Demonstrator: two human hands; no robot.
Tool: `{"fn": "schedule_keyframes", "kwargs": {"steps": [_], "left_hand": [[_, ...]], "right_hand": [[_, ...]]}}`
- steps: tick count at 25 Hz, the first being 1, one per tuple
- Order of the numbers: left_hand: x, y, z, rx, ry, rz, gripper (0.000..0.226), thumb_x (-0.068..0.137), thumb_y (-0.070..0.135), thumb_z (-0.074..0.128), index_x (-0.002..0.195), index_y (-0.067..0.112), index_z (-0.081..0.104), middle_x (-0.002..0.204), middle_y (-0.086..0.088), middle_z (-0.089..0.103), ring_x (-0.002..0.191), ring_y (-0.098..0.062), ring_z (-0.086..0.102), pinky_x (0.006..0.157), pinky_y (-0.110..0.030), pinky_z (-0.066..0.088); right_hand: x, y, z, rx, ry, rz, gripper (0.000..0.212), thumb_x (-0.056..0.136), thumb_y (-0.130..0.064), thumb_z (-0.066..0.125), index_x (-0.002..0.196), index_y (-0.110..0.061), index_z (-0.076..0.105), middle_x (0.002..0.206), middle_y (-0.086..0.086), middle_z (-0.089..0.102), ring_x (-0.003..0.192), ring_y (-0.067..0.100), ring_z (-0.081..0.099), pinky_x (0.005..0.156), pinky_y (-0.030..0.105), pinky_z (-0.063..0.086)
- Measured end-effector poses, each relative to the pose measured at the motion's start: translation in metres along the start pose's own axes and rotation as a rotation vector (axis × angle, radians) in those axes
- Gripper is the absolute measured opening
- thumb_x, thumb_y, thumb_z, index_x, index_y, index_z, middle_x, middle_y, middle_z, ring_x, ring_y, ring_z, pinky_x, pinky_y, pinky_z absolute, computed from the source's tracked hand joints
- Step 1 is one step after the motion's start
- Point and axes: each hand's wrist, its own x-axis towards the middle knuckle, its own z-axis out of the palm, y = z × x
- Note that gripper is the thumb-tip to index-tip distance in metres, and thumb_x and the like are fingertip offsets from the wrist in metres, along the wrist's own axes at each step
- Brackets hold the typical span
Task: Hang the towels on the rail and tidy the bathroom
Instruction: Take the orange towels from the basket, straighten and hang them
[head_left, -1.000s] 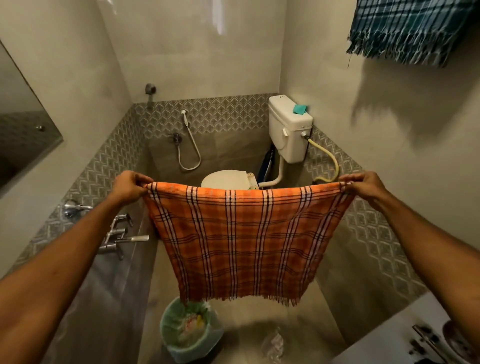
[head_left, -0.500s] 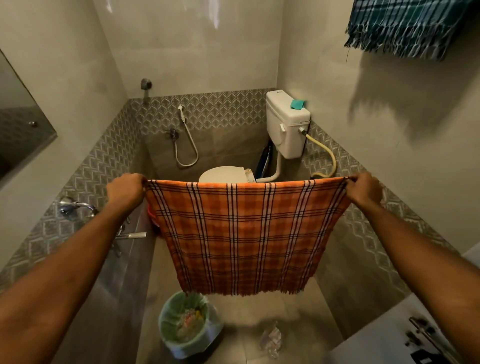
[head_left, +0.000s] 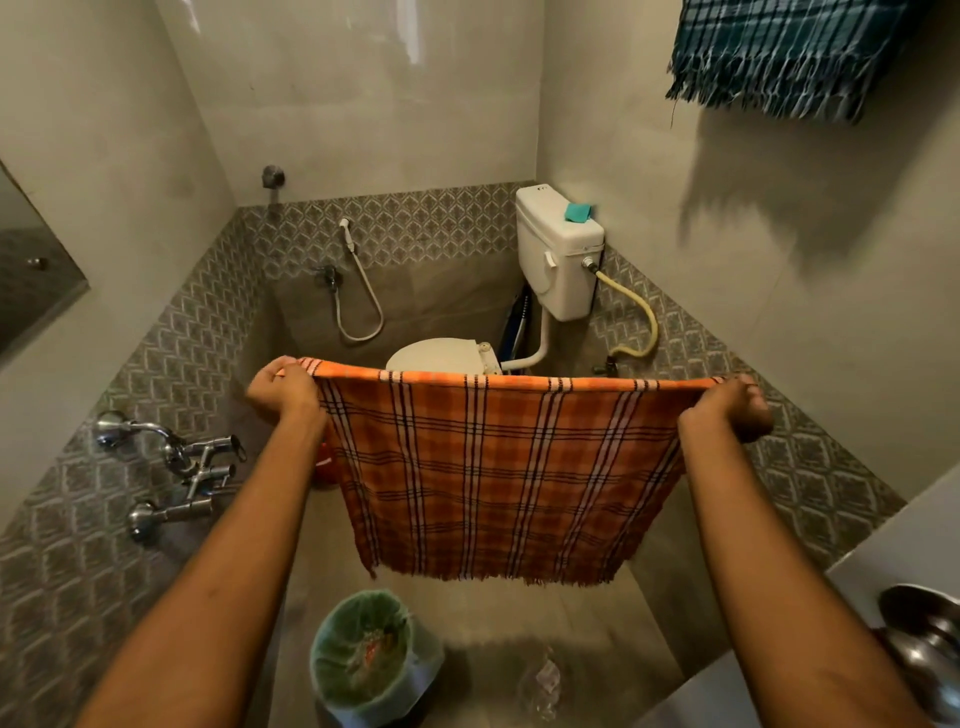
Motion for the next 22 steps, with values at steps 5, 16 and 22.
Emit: {"fn": "schedule_keyframes", "kwargs": {"steps": [5, 16, 22], "left_hand": [[-0.036, 0.007, 0.042, 0.116, -0.351, 0.256, 0.027, 0.084, -0.007, 0.049, 0.099, -0.001, 0.071, 0.086, -0.011, 0.065, 0.068, -0.008, 0.061, 0.068, -0.021, 0.051], [-0.135, 0.005, 0.099, 0.233, -1.043, 0.215, 0.025, 0.077, 0.002, 0.054, 0.073, 0.024, 0.064, 0.064, -0.001, 0.062, 0.06, -0.015, 0.058, 0.051, -0.03, 0.051], [-0.139, 0.014, 0.095, 0.223, -0.851, 0.162, 0.018, 0.068, 0.013, 0.066, 0.057, 0.022, 0.054, 0.065, -0.008, 0.061, 0.067, -0.024, 0.061, 0.063, -0.039, 0.052]], "right_hand": [[-0.029, -0.004, 0.037, -0.017, -0.39, -0.143, 0.033, 0.085, 0.009, 0.049, 0.103, -0.002, 0.074, 0.111, 0.015, 0.072, 0.097, 0.02, 0.066, 0.079, 0.017, 0.048], [-0.174, 0.007, 0.069, -0.434, -1.411, -0.921, 0.027, 0.084, -0.001, 0.052, 0.101, -0.022, 0.056, 0.093, -0.001, 0.068, 0.087, 0.015, 0.066, 0.081, 0.039, 0.057], [-0.147, 0.012, 0.048, -0.559, -1.392, -1.109, 0.063, 0.072, -0.029, 0.062, 0.129, -0.046, 0.041, 0.102, -0.016, 0.055, 0.069, -0.002, 0.055, 0.061, 0.015, 0.047]]}}
